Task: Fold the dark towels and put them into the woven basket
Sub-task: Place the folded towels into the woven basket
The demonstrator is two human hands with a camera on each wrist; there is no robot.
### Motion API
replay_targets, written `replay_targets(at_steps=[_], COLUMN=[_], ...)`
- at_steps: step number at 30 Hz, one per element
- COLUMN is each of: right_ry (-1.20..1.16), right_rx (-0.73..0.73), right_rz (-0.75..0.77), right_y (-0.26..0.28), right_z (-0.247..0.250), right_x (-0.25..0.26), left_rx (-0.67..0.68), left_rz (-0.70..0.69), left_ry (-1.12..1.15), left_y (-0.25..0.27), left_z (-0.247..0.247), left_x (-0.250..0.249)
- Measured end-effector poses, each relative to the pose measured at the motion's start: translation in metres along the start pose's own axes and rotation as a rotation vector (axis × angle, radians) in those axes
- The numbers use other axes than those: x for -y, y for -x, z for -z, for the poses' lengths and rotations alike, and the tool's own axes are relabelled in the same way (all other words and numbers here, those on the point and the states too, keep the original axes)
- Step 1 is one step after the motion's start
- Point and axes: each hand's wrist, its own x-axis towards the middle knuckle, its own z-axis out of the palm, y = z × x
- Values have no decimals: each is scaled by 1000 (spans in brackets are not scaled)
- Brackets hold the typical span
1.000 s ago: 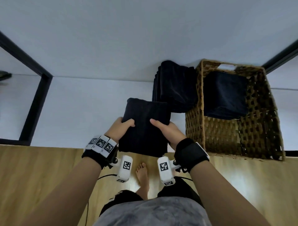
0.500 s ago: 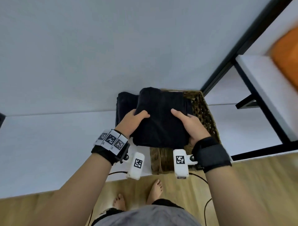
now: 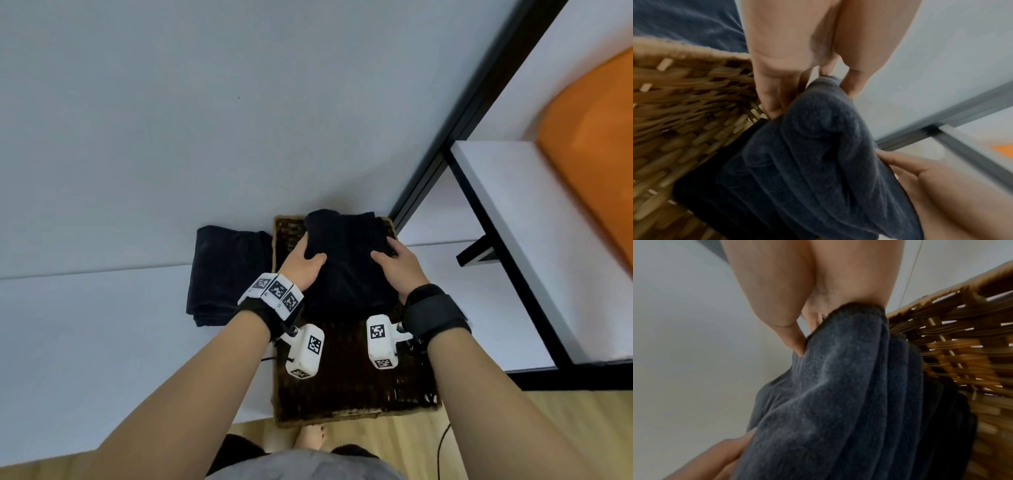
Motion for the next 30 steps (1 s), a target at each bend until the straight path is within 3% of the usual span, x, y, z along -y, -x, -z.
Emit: replay_targets(at_steps=[7,11,13,19,23,25,27,30], right_ry=[221,372,379,221,201,261,437,791], right_rx=[41,-76,-127,-162,-158,-155,-191,-249], right_rz=[-20,-61,-10,97,121,84,122,424], right_y=[-33,-34,-34,-41,-54,-57,-54,-48], right_z=[-1,-4,-10,-23,-24,-23,-25,-31], right_x=[-32,-48,-51,-48,-43,-43,-45,-42], left_rx=[-181,-235,-284,-386,-404,-359,-350,-261], left_rz=[62,58,17,-82,-89,-87,-156,-363], left_ry=[-315,-410,-490,-338,-390,-557,-877,-1171], left_y=[-22,-22,-24,-35,-48,-48,-45,-49], left_z=[-18,-22,-25,-27,-25,-28,-29,-26], left_x=[32,39,38,26,25,26,26,23])
